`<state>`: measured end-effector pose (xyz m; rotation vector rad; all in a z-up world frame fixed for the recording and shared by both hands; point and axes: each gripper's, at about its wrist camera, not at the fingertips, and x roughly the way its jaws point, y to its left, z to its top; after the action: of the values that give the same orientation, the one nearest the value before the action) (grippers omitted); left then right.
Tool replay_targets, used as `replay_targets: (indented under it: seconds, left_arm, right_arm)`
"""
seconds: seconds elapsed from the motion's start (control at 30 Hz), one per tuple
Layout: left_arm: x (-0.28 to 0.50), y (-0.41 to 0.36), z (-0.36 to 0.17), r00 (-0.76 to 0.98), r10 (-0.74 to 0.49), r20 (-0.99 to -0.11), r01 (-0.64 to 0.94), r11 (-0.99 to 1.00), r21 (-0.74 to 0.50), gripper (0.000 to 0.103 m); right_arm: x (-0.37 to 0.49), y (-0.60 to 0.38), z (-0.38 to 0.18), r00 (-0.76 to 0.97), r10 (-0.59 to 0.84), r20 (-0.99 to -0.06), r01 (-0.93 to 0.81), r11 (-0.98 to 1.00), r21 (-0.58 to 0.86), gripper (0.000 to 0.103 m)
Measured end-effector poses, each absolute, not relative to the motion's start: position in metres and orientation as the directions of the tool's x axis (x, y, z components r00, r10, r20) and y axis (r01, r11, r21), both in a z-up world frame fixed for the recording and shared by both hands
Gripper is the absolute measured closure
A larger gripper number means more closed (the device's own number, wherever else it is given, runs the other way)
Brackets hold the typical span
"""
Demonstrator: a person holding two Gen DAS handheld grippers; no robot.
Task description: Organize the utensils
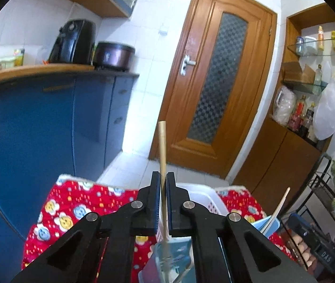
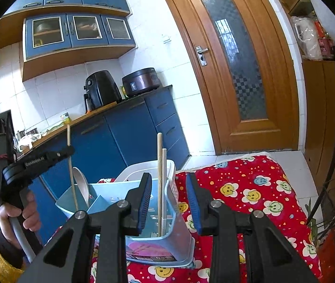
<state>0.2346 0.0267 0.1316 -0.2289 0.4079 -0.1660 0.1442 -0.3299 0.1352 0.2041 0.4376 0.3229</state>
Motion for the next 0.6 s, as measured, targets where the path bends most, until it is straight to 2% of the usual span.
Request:
replay_targets:
  seconds: [0.2,0.43,0.53,0.6]
  left_arm:
    - [0.218,0.024,0.138,0.937,-0.189,-0.293,0.120,0.964,-0.238,0.099]
    - [0.208,0.012,0.122,0.927,-0.177,-0.332,0.112,0.972,-0.205,0.098]
    - [0.207,0.010,0.117,0.908,-0.194,-0.371,0.121,0.970,-0.211,0.092]
    - [0.204,0.011,0.116,0.902,-0.196,-0.385,0.119,0.970,-0.214,0.083]
  right_arm:
    - [0.143,-0.333,0.134,0.856,0.346,-0.385,-0.258,0.930,0.263,0.070]
    - [0.136,-0.332,0.133,0.849,0.348,-0.397,-0.259,0.930,0.261,0.070]
    - [0.132,-0.332,0.135,0.849,0.347,-0.398,-0.259,0.930,0.260,0.070]
    - [0.131,-0.331,0.135,0.849,0.348,-0.397,-0.259,0.930,0.262,0.070]
